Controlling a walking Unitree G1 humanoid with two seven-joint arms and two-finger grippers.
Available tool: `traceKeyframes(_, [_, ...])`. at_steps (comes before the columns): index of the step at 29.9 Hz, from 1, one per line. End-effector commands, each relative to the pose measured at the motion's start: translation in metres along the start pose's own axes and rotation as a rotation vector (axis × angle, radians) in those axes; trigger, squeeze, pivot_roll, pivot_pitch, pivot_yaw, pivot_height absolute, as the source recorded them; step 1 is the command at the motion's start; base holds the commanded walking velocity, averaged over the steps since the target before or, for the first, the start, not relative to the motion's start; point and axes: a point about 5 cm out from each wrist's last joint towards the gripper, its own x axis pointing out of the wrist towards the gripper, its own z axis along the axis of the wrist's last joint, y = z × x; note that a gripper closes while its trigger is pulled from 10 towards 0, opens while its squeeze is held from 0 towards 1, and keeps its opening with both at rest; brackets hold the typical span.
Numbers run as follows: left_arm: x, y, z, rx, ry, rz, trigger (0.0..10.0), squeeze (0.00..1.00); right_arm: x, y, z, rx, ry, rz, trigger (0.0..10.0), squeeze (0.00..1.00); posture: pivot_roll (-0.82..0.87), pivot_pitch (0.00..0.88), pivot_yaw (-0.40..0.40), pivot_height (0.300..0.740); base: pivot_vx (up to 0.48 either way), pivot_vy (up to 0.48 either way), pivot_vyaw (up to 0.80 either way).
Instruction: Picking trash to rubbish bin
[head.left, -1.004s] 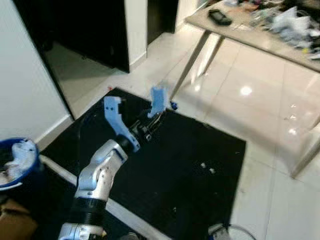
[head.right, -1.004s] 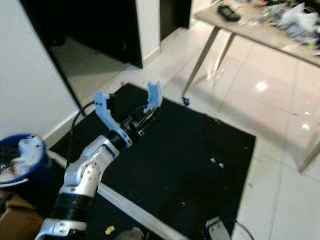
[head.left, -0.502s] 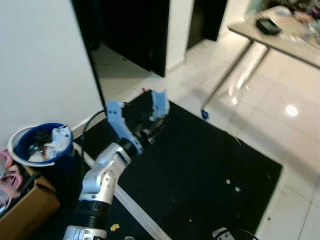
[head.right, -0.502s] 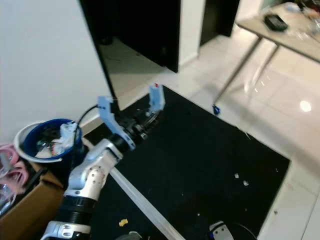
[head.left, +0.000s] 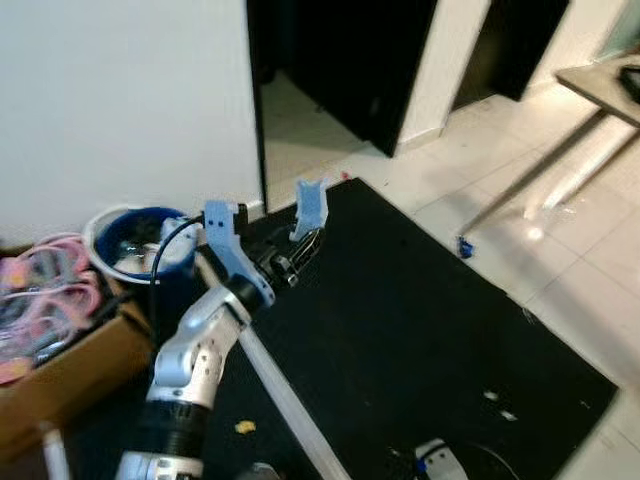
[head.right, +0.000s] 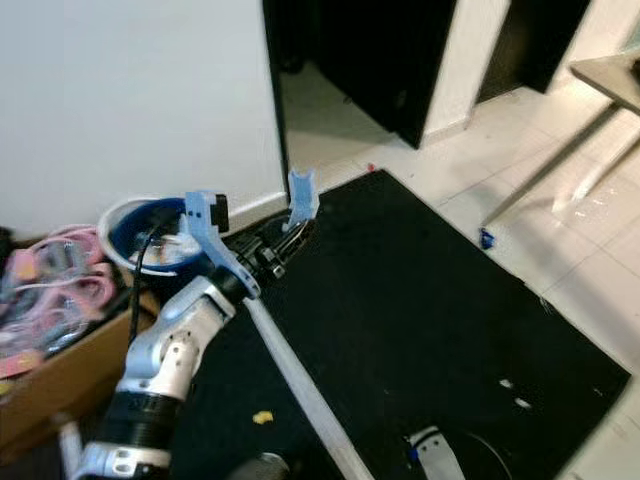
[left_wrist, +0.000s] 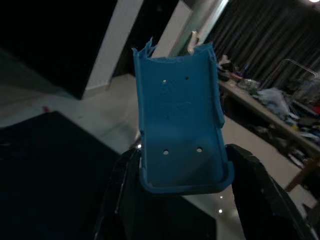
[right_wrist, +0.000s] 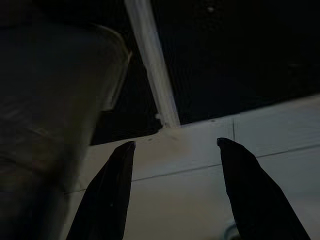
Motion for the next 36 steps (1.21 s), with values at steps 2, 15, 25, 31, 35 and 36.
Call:
traceKeyframes(2, [0.000, 0.001, -0.002, 0.013, 0.013, -0.003, 10.0, 0.00, -0.001, -0.001, -0.006, 0.008, 0.022, -0.001, 10.0, 0.00, 0.06, 0.089, -0.008, 0.740, 0.000, 0.000, 0.69])
traceKeyframes(15, [0.000, -0.001, -0.003, 0.013, 0.012, -0.007, 10.0, 0.00, -0.002, -0.008, -0.011, 0.005, 0.030, -0.015, 10.0, 0.00, 0.05, 0.089, -0.010, 0.740, 0.000, 0.000, 0.69])
traceKeyframes(25, [0.001, -0.001, -0.003, 0.018, 0.015, -0.008, 10.0, 0.00, -0.002, -0.007, -0.013, -0.010, 0.037, -0.011, 10.0, 0.00, 0.05, 0.089, -0.010, 0.740, 0.000, 0.000, 0.69])
traceKeyframes(31, [0.000, 0.004, -0.002, 0.025, 0.008, 0.038, 10.0, 0.00, -0.002, -0.006, -0.011, -0.019, 0.036, -0.010, 10.0, 0.00, 0.06, 0.088, -0.013, 0.740, 0.000, 0.000, 0.69])
traceKeyframes(35, [-0.002, 0.009, -0.001, 0.031, -0.001, 0.084, 10.0, 0.00, -0.001, -0.004, -0.009, -0.023, 0.033, -0.008, 10.0, 0.00, 0.06, 0.083, -0.015, 0.740, 0.000, 0.000, 0.69])
traceKeyframes(36, [-0.002, 0.009, -0.001, 0.031, -0.001, 0.084, 10.0, 0.00, -0.001, -0.004, -0.009, -0.023, 0.033, -0.008, 10.0, 0.00, 0.06, 0.083, -0.015, 0.740, 0.000, 0.000, 0.69])
